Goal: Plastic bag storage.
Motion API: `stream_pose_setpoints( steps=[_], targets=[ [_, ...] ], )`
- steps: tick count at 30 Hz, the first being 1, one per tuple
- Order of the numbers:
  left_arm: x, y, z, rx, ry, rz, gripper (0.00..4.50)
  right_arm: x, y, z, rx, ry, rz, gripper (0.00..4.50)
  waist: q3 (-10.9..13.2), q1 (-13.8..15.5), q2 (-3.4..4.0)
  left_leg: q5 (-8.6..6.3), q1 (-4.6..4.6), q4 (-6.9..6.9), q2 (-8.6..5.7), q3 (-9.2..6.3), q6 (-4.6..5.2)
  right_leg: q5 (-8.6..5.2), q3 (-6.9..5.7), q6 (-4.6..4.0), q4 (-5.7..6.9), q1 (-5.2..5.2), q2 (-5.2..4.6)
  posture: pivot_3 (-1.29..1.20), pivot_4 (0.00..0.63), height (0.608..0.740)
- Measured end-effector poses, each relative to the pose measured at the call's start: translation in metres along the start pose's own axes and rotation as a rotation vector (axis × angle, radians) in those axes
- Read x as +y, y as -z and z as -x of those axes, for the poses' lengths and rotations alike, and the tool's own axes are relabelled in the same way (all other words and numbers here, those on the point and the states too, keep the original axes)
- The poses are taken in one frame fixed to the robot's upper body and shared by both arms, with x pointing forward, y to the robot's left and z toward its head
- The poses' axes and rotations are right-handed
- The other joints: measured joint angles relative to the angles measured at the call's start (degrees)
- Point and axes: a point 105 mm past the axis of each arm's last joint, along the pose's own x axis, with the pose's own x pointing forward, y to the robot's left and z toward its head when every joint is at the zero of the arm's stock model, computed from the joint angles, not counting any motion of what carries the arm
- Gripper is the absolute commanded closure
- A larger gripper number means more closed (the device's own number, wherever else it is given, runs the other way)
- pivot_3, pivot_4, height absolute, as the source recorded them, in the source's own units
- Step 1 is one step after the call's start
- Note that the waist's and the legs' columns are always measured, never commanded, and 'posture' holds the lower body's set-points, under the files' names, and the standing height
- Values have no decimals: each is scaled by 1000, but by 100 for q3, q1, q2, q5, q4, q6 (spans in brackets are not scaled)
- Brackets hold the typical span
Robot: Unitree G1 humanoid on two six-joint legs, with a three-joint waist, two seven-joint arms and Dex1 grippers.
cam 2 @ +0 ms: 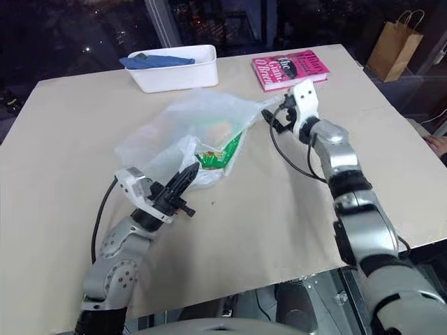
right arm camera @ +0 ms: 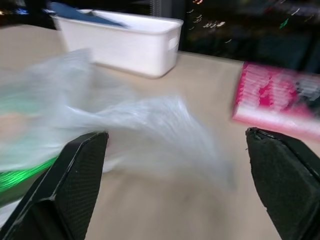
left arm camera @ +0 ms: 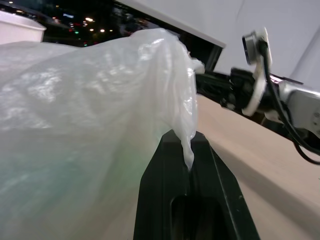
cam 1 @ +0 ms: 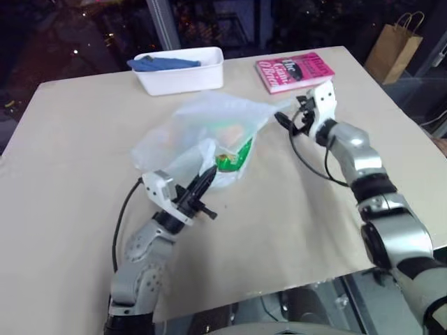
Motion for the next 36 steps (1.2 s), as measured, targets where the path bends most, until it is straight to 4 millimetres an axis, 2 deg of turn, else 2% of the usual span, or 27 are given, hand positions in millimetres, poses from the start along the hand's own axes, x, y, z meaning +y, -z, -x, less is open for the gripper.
stream_pose_setpoints(
  steps=[4,8,13,19,24,26,27,28,29,30,31,32,33,36],
  targets=[
    [1,1,0,-1,-14,-6,4500,-1,14,-1,46,0,113,52,0,-12,0,0,-5,-12,0,0,0,0,-1,0,-20,-2,-1,0,150,740],
    [3,0,2,-6,-32,-20,4500,0,25,3,58,-8,161,1818,0,-41,1,0,-6,-16,3,1,0,0,-1,0,-19,-7,0,0,150,740],
    [3,0,3,-7,-38,-22,4500,-5,16,5,1,5,171,4390,0,-46,1,0,-3,-15,3,4,0,0,2,0,-15,-6,1,0,150,740],
    [3,-3,1,-3,-17,-46,4500,-11,0,10,-72,4,151,4456,1,-39,1,0,-5,-14,4,2,0,0,2,0,-14,-7,1,0,150,740],
    [10,-25,-20,4,58,-133,4500,-28,-25,21,-103,-23,8,4456,4,4,2,0,-10,-7,1,-7,0,0,-6,0,-10,-3,-3,0,150,740],
    [23,-56,-43,-33,61,-182,4500,-47,-37,33,-105,-10,-82,4456,13,99,0,2,-31,7,0,-31,-3,4,-31,-4,-6,-12,0,0,150,740],
    [30,-78,-52,-73,53,-214,4500,-56,-45,39,-111,3,-121,4456,14,128,0,3,-34,9,-2,-35,-4,4,-35,-4,-3,-12,-2,0,150,740],
    [38,-119,-62,-165,43,-273,4500,-68,-64,47,-137,21,-156,4456,14,132,1,3,-38,8,-7,-31,-5,4,-35,-4,-7,-18,-3,0,150,740],
    [39,-132,-63,-196,40,-292,4500,-73,-71,50,-151,28,-161,4456,14,129,1,3,-39,8,-10,-32,-5,3,-35,-4,-8,-18,-3,0,150,740],
    [41,-164,-70,-270,47,-330,4500,-88,-100,62,-207,60,-173,4456,12,115,3,2,-35,-6,-19,-23,-3,2,-30,-3,-22,-18,-8,0,150,740],
    [41,-167,-71,-273,48,-333,4500,-89,-103,63,-213,61,-173,4456,12,113,3,2,-38,-8,-19,-24,-3,2,-31,-3,-25,-21,-8,0,150,740],
    [46,-178,-77,-288,51,-339,4500,-94,-120,69,-248,66,-180,4456,13,102,2,2,-40,-14,-20,-22,-3,2,-30,-3,-23,-26,-8,0,150,740],
    [52,-192,-85,-299,50,-351,4500,-97,-138,73,-286,66,-190,4456,13,96,0,3,-81,-7,-21,-24,-5,3,-35,-2,-21,-65,-7,0,150,740],
    [57,-210,-93,-320,70,-374,4500,-98,-158,79,-333,53,-206,4456,12,61,-1,4,-95,-8,-21,-22,-5,3,-35,-2,-16,-79,-8,0,150,740]
  ],
)
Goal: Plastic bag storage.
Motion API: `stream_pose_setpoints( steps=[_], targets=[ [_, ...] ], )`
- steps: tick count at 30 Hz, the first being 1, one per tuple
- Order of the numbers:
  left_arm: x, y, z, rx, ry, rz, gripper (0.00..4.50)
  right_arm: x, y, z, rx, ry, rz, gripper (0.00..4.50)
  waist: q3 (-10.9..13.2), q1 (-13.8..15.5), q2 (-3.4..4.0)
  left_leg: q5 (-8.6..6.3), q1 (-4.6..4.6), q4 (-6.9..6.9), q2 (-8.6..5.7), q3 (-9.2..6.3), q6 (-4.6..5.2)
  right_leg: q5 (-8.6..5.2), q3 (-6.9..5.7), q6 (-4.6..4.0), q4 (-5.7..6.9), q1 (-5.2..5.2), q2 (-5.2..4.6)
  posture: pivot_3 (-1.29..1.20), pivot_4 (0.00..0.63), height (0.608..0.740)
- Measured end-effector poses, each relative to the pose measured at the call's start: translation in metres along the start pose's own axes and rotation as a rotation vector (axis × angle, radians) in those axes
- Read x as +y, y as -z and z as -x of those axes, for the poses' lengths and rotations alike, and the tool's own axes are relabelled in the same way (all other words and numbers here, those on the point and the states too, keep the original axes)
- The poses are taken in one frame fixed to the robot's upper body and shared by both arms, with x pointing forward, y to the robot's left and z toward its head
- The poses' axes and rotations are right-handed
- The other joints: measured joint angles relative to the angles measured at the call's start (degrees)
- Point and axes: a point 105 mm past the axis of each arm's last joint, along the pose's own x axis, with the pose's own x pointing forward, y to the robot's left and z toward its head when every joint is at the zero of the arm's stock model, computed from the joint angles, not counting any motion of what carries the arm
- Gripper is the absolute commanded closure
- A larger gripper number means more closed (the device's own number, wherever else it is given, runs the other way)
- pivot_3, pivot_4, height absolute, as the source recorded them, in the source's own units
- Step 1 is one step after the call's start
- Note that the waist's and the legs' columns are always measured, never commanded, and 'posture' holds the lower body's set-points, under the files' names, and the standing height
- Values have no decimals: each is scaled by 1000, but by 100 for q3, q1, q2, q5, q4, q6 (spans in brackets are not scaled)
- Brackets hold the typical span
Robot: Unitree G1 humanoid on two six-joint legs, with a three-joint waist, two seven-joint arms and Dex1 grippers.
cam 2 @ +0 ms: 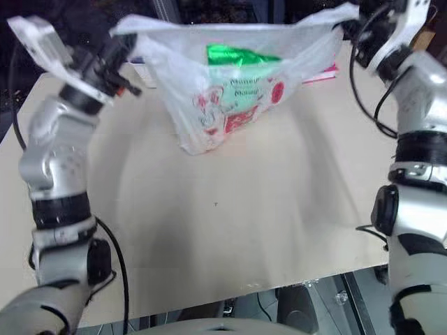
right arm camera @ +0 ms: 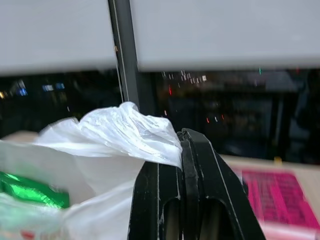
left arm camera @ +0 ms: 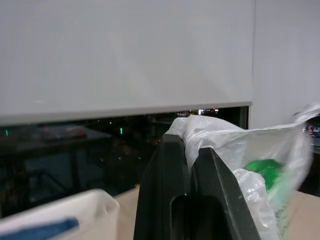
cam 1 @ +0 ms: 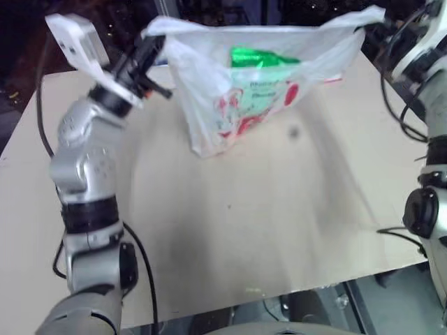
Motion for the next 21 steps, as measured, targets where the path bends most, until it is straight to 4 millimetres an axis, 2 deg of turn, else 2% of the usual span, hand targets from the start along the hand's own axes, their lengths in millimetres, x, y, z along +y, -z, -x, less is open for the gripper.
stream_pose_setpoints(
  steps=[6,8,11,12,13,14,16,18,19,21],
  targets=[
    [10,26,1,63,13,-13,4500,-2,4,7,35,25,9,4456,0,-135,0,0,-3,0,0,5,0,0,5,0,2,-11,-2,0,150,740],
    [9,31,4,70,25,-26,4500,-2,14,15,79,18,8,3903,0,-134,0,0,-2,4,1,5,0,0,6,0,7,-11,-2,0,150,740],
    [12,48,18,121,12,-23,3622,0,29,32,170,-19,-9,2556,0,-118,1,0,-2,12,-1,6,1,0,9,0,18,-11,-5,0,150,740],
    [13,54,24,143,6,-11,3226,6,32,41,218,-70,-13,2113,0,-112,1,0,-3,12,0,5,1,0,8,0,21,-11,-5,0,150,740],
    [14,59,32,169,0,-4,2632,13,36,51,266,-124,-25,1471,0,-109,1,0,-3,12,2,4,1,0,8,1,31,-11,-5,0,150,740],
    [15,64,38,195,-3,1,2321,19,38,60,301,-170,-41,1093,0,-108,0,0,-4,13,1,4,2,0,8,0,43,-11,-5,0,150,740],
    [12,63,46,213,4,28,1338,35,40,72,350,-266,-82,111,1,-100,-1,-1,-7,22,5,3,2,0,8,1,49,-11,-6,0,150,740],
    [4,51,56,214,37,99,278,54,36,85,375,-372,-156,0,1,-118,-1,-2,-5,26,19,8,4,0,15,1,52,-11,-6,0,150,740],
    [2,46,61,213,48,130,21,58,32,89,367,-395,-181,0,1,-120,-1,-2,-1,29,20,10,4,0,19,1,52,-11,-5,0,150,740],
    [-9,41,83,259,78,213,21,61,24,98,328,-412,-224,0,0,-107,-1,-2,12,33,24,16,4,0,25,1,56,-8,-3,0,150,740]
  ],
)
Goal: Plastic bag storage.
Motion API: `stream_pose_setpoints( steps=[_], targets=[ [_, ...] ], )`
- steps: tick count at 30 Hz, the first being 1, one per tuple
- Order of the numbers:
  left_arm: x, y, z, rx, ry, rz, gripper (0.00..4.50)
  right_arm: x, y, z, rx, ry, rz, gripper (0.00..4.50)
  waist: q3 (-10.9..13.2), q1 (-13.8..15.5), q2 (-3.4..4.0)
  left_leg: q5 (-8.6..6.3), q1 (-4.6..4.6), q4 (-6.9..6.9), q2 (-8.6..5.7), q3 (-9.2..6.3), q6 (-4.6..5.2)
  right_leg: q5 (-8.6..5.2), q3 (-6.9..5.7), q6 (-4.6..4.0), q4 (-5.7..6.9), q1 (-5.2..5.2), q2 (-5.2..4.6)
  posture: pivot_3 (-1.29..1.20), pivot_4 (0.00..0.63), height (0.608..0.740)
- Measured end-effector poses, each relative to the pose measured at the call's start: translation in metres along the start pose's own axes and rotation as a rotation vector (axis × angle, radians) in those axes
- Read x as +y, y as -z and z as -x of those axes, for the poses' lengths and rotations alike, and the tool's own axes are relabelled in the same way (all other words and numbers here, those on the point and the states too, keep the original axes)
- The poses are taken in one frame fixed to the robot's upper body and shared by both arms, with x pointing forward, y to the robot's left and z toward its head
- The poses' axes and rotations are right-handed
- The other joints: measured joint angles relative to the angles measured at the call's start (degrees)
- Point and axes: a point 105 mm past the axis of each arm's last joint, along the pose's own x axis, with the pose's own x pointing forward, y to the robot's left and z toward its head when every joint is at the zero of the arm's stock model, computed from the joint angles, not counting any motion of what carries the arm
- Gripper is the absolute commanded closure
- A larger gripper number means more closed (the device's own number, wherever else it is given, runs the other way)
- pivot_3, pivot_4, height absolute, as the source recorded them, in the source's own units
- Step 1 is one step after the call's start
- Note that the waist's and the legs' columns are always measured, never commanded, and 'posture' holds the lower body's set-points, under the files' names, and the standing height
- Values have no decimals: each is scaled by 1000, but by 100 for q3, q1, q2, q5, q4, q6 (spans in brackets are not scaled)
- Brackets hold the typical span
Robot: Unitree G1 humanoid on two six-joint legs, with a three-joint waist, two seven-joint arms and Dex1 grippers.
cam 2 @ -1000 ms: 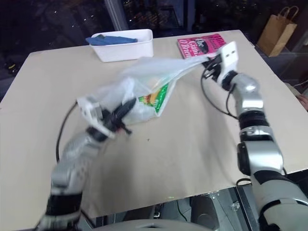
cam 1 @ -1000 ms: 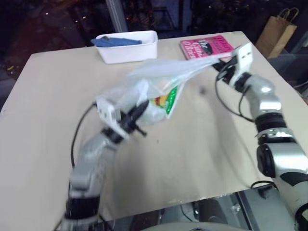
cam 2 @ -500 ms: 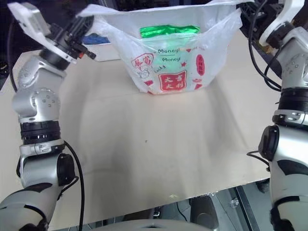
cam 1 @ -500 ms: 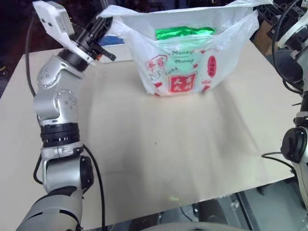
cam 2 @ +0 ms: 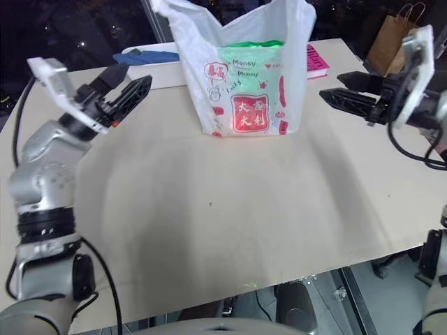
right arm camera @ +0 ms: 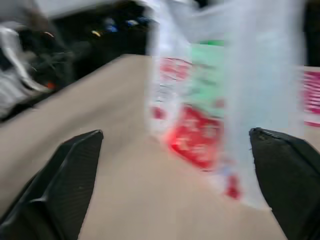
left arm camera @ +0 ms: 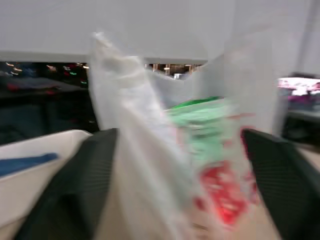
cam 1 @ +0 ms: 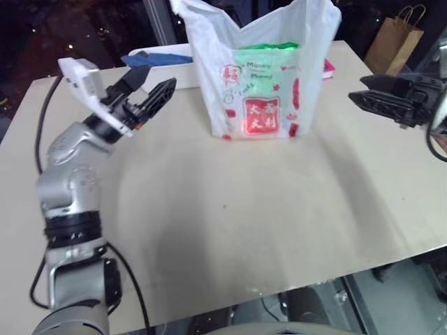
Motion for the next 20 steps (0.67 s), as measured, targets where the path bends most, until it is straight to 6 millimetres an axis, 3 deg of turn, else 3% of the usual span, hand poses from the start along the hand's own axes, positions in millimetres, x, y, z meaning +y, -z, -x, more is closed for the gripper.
stream_pose_setpoints(
  steps=[3,5,8,10,16,20],
  targets=[
    [-8,23,21,117,-27,19,21,-5,18,7,34,61,-9,0,-9,36,-12,0,10,24,-1,0,0,0,-1,0,21,12,2,0,150,740],
    [-13,57,44,263,-84,16,21,-16,53,13,117,149,-2,0,-16,53,-19,-2,38,24,-1,5,2,0,4,-1,19,39,2,0,150,740],
    [-35,123,81,447,-191,97,21,-24,141,18,242,237,-49,0,-12,102,-24,-11,71,24,-2,16,17,0,19,0,21,69,0,0,150,740],
    [-46,138,91,495,-219,96,21,-20,162,19,251,239,-29,0,-6,145,-19,-10,73,27,-2,17,15,1,21,0,27,65,1,0,150,740],
    [-63,146,112,517,-305,36,21,-27,187,47,256,329,81,0,-10,186,-20,-13,106,31,2,13,21,0,14,-2,22,106,4,0,150,740],
    [-62,143,114,475,-360,-6,21,-36,186,61,234,381,142,0,-11,177,-19,-12,112,33,8,14,20,1,14,-4,23,112,12,0,150,740]
  ],
)
